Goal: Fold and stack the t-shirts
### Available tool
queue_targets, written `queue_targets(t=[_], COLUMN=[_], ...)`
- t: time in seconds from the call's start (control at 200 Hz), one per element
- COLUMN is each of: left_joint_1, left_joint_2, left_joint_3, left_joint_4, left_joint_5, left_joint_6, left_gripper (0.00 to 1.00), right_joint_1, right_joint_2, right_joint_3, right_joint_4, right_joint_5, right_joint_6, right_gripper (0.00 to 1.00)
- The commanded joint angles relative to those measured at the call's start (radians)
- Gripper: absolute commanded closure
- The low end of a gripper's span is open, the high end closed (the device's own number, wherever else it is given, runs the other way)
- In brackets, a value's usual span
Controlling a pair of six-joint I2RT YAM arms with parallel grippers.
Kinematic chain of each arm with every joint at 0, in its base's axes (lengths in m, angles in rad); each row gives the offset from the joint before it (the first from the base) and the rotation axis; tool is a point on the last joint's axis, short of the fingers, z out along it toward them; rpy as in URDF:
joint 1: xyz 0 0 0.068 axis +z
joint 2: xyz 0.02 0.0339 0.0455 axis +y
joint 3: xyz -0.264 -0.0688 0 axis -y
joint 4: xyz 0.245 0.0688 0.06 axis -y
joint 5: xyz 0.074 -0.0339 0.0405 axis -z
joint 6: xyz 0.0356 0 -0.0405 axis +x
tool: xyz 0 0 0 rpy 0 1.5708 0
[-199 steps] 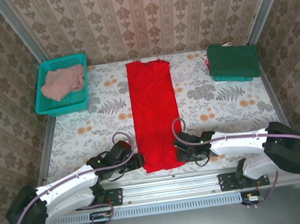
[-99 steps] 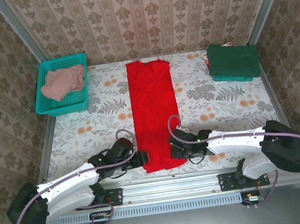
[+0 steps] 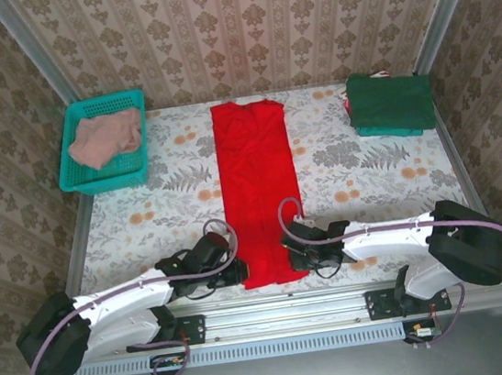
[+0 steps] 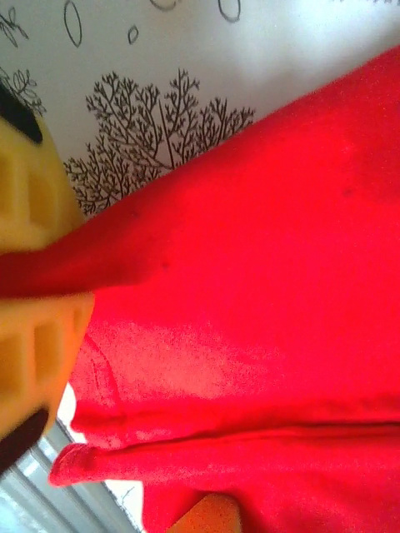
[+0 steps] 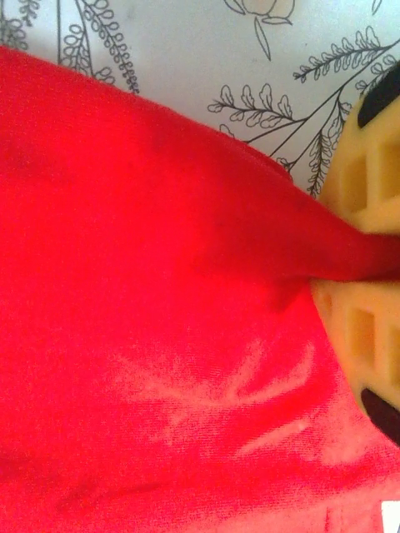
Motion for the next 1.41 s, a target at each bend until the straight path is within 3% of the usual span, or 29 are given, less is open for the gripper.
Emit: queue_targets(t=[0.0, 0.145, 0.265, 0.69, 0.94, 1.34, 1.4], left_joint_1=[0.017, 0.122, 0.227, 0.571, 0.656, 0.720, 0.730], left_joint_2=[-0.022, -0.014, 0.040, 0.519, 0.825, 1.054, 1.065], left_joint_3=[0.046, 0.140, 0.230, 0.667, 0.890, 1.094, 1.105], left_joint_4=[0.008, -0.023, -0.034, -0.050, -0.041, -0.065, -0.072], left_joint_5=[0.041, 0.104, 0.160, 0.393, 0.491, 0.485, 0.488], left_joint_6=[0.041, 0.106, 0.155, 0.314, 0.325, 0.315, 0.318], left_gripper=[0.88, 1.00, 1.00, 1.00, 1.00, 1.00, 0.87], right_joint_1=[-0.004, -0.074, -0.154, -0.450, -0.560, -0.644, -0.652], right_joint_2=[-0.071, -0.090, -0.053, 0.321, 0.560, 0.748, 0.765], right_joint_3=[0.054, 0.127, 0.209, 0.622, 0.865, 1.050, 1.071], right_joint_4=[-0.075, -0.121, -0.134, -0.169, -0.211, -0.250, -0.251], right_joint_5=[0.047, 0.051, 0.023, -0.120, -0.197, -0.225, -0.244], right_joint_6=[-0.019, -0.091, -0.158, -0.364, -0.417, -0.431, -0.437], right_gripper=[0.90, 0.96, 0.98, 1.00, 1.00, 0.96, 0.90])
